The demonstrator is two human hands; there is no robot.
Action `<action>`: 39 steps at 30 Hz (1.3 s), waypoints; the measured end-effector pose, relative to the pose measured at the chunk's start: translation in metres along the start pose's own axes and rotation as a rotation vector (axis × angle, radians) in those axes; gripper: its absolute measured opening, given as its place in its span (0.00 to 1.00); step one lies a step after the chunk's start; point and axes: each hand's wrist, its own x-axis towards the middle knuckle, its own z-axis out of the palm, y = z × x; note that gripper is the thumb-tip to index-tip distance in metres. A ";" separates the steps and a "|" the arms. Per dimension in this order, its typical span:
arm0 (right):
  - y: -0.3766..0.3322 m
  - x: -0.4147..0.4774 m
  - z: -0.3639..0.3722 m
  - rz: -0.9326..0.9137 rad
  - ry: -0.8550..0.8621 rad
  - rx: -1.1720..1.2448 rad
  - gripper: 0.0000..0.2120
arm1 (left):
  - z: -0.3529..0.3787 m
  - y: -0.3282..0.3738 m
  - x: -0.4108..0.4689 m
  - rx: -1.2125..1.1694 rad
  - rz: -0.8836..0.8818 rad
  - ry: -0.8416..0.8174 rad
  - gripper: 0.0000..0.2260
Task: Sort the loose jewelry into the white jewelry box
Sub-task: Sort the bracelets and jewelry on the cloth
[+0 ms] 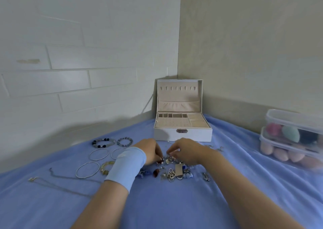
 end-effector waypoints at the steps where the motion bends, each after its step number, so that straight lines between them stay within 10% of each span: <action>1: 0.000 0.000 0.000 -0.001 -0.013 0.000 0.12 | -0.001 0.001 -0.002 -0.027 0.013 -0.018 0.08; 12: 0.036 -0.008 -0.052 0.059 0.180 0.142 0.10 | -0.016 0.021 0.008 -0.098 0.085 0.033 0.11; 27: 0.066 -0.028 -0.058 0.164 -0.180 -0.123 0.06 | 0.024 0.083 0.056 0.065 0.205 -0.067 0.12; 39: 0.028 -0.015 -0.063 0.024 0.161 0.328 0.02 | -0.003 0.039 0.043 -0.535 0.238 0.166 0.08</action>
